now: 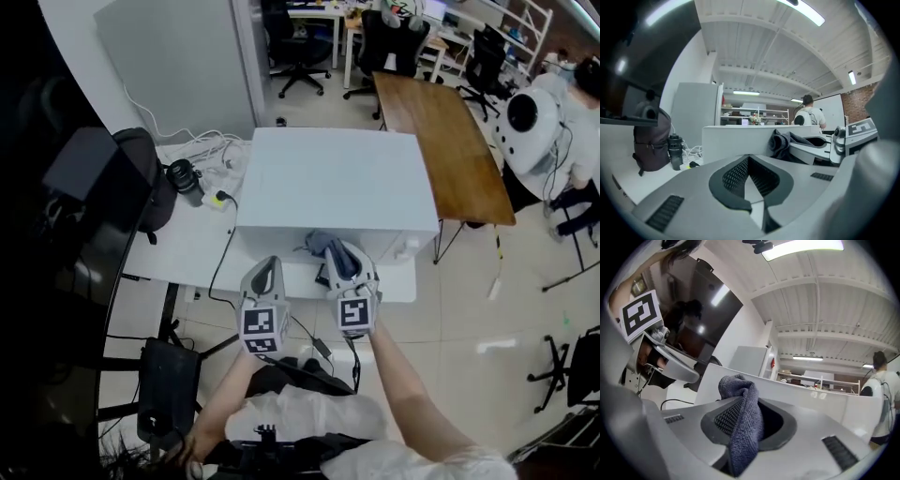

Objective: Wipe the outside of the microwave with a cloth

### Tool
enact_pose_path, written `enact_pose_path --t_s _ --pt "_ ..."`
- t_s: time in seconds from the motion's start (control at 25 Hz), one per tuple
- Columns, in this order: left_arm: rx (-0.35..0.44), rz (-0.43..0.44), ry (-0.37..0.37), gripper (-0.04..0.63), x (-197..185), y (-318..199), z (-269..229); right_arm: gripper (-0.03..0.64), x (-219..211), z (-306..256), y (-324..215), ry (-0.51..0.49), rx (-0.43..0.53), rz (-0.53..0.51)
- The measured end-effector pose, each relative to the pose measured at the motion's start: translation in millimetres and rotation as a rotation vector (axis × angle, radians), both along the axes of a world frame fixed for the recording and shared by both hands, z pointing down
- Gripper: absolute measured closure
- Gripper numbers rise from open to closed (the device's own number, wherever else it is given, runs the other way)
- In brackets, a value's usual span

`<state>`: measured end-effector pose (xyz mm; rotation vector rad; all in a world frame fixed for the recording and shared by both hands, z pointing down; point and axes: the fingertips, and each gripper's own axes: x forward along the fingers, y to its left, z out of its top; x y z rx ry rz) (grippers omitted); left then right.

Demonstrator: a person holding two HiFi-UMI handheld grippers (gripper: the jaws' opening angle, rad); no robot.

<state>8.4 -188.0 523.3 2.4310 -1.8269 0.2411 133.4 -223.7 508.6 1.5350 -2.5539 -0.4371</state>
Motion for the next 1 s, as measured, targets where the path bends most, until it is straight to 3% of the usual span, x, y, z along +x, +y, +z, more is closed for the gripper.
enact_pose_path --t_s 0.16,0.44,0.6,0.68,0.8,1.0 --pt "-0.003 0.077 0.01 0.603 25 7 -7 0.508 56 0 3 -0.008 -0.005 0.118" --pt "-0.006 0.124 0.015 0.603 36 15 -10 0.508 154 -11 9 -0.04 -0.011 0.332" --pt "-0.006 0.127 0.015 0.603 32 20 -11 0.508 173 -11 14 -0.076 -0.03 0.376" --pt "-0.004 0.123 0.012 0.603 28 23 -12 0.509 160 -13 23 -0.121 -0.033 0.348" --pt "0.002 0.106 0.008 0.603 17 31 -13 0.508 103 -10 48 -0.188 -0.054 0.199" --pt "-0.018 0.043 0.007 0.603 -12 45 -7 0.508 -34 8 56 -0.121 -0.12 -0.096"
